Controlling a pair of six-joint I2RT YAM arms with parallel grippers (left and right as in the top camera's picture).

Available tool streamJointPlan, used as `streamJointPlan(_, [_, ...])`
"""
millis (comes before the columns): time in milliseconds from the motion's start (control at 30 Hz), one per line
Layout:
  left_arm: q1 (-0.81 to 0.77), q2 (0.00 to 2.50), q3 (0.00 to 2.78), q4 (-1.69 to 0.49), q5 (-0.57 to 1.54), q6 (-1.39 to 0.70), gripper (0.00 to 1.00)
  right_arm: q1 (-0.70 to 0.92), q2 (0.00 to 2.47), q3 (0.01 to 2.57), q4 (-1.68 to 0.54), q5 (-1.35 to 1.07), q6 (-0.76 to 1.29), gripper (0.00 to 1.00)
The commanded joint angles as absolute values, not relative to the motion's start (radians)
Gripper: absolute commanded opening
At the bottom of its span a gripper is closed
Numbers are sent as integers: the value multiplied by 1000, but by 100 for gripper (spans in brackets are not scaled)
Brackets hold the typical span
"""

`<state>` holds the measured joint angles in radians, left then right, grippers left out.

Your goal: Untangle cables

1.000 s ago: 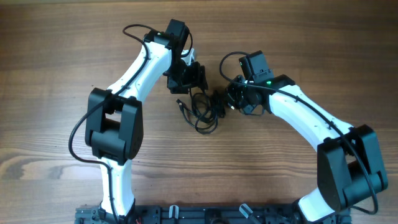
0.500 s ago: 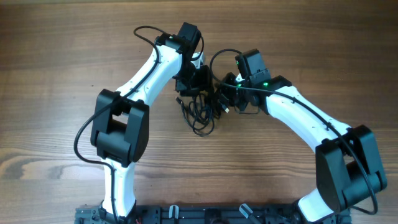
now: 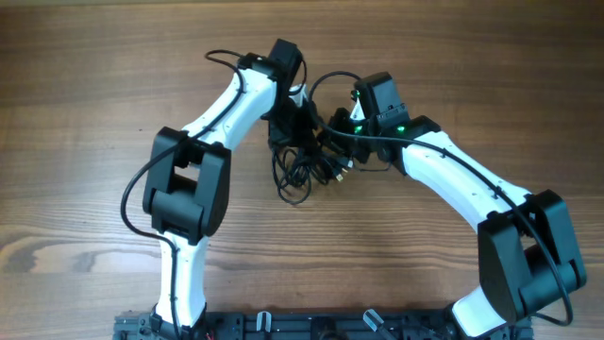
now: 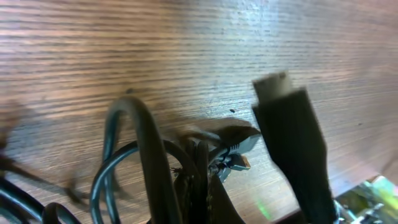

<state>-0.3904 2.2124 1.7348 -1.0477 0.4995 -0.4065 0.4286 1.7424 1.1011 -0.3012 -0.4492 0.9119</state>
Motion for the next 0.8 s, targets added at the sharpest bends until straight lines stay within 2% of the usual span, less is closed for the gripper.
streamJointPlan(0, [-300, 2237, 1732, -1053, 586, -401, 4, 429, 1715, 1102, -283, -506, 785, 4])
streamJointPlan(100, [-228, 2237, 1732, -1066, 664, -400, 4, 429, 1715, 1102, -243, -507, 735, 6])
streamJointPlan(233, [-133, 2237, 1732, -1090, 717, -401, 4, 424, 1715, 1118, -199, -525, 680, 31])
streamJointPlan(300, [-90, 2237, 1732, -1103, 774, -401, 4, 421, 1715, 1145, -217, -525, 667, 55])
streamJointPlan(367, [-57, 2237, 1732, -1113, 847, -402, 4, 421, 1715, 1195, -266, -525, 635, 64])
streamJointPlan(500, [-36, 2237, 1731, -1110, 907, -422, 4, 427, 1715, 1306, -404, -543, 630, 63])
streamJointPlan(567, [-38, 2237, 1710, -1065, 905, -460, 4, 439, 1715, 1325, -427, -584, 667, 59])
streamJointPlan(667, [-39, 2237, 1629, -933, 905, -582, 4, 464, 1719, 1320, -455, -562, 796, 39])
streamJointPlan(767, [-39, 2237, 1501, -765, 910, -742, 4, 500, 1727, 1320, -473, -510, 857, 31])
